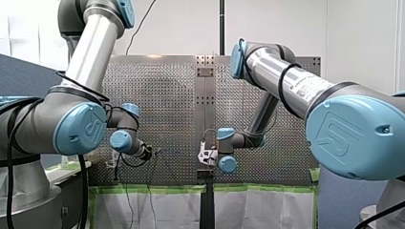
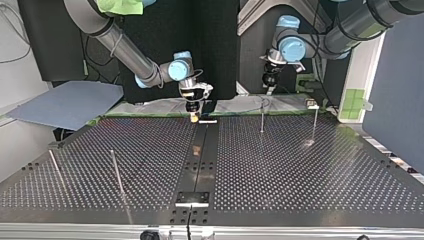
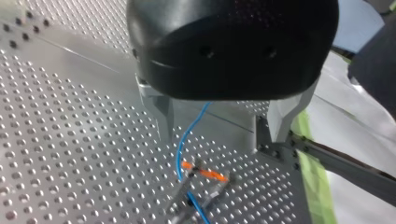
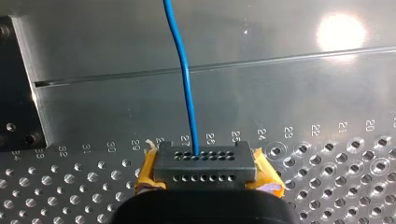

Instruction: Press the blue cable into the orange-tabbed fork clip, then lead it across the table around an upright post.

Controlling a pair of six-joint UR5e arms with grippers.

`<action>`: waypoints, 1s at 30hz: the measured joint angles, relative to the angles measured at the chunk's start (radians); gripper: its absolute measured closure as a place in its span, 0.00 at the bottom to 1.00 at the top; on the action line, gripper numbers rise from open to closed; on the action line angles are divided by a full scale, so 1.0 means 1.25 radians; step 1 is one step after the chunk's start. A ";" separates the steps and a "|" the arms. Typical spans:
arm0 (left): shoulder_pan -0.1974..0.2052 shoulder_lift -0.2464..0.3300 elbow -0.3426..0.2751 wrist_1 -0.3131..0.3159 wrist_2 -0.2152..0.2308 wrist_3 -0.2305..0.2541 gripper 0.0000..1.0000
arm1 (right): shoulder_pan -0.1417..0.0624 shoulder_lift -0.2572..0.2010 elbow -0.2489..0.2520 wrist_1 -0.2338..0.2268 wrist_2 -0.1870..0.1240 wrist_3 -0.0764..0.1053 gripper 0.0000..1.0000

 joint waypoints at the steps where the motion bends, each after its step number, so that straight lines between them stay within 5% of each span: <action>1: -0.002 0.000 0.000 0.004 0.000 -0.004 0.00 | 0.000 0.000 0.000 0.000 0.000 0.000 1.00; 11: -0.020 0.000 0.000 0.025 -0.010 -0.033 0.00 | 0.000 0.000 0.000 0.000 0.000 0.000 1.00; 30: -0.046 -0.001 -0.001 0.017 -0.075 -0.012 0.00 | 0.000 0.001 0.000 0.000 -0.002 0.000 1.00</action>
